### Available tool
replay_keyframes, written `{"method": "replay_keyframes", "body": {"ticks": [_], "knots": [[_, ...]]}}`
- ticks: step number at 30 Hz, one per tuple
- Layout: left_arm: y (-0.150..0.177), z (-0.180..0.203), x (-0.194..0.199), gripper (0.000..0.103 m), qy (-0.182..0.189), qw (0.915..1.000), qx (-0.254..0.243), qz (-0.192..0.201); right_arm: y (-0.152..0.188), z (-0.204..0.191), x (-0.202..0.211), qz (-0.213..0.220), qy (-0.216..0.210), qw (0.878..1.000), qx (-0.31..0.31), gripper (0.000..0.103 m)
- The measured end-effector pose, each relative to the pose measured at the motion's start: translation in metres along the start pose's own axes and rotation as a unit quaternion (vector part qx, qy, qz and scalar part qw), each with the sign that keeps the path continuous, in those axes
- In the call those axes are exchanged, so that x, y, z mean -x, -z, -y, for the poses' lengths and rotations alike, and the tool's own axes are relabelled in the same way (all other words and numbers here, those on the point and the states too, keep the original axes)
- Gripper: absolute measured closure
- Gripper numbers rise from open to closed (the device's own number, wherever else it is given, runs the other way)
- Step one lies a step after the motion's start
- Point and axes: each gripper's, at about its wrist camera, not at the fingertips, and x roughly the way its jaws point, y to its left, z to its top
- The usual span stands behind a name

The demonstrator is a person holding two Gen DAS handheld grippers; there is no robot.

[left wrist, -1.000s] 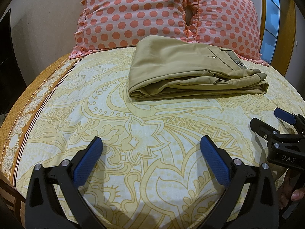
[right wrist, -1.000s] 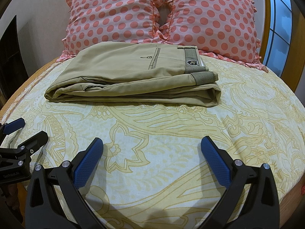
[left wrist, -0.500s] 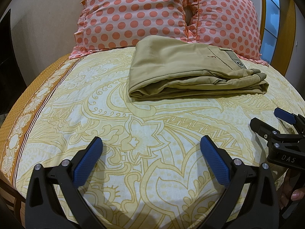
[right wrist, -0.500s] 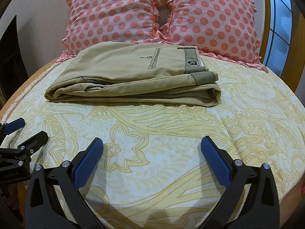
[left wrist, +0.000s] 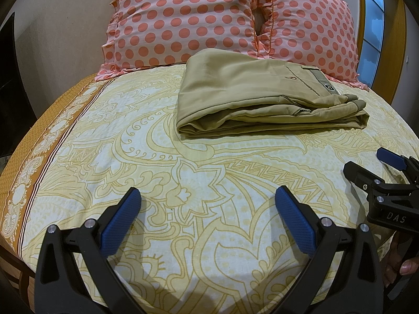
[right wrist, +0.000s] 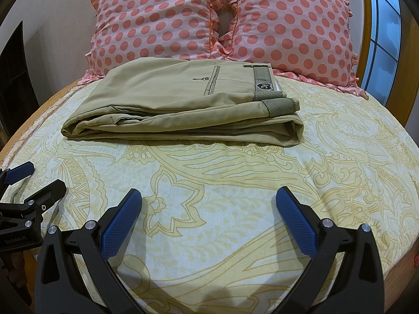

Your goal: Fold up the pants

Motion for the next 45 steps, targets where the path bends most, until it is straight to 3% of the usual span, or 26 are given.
{"method": "replay_keyframes", "body": {"ticks": [45], "knots": [[-0.0041, 0.0003, 0.0007, 0.002, 0.003, 1.0000, -0.005, 0.000, -0.0002, 0.0005, -0.0002, 0.000, 0.000, 1.000, 0.000, 0.001]]}}
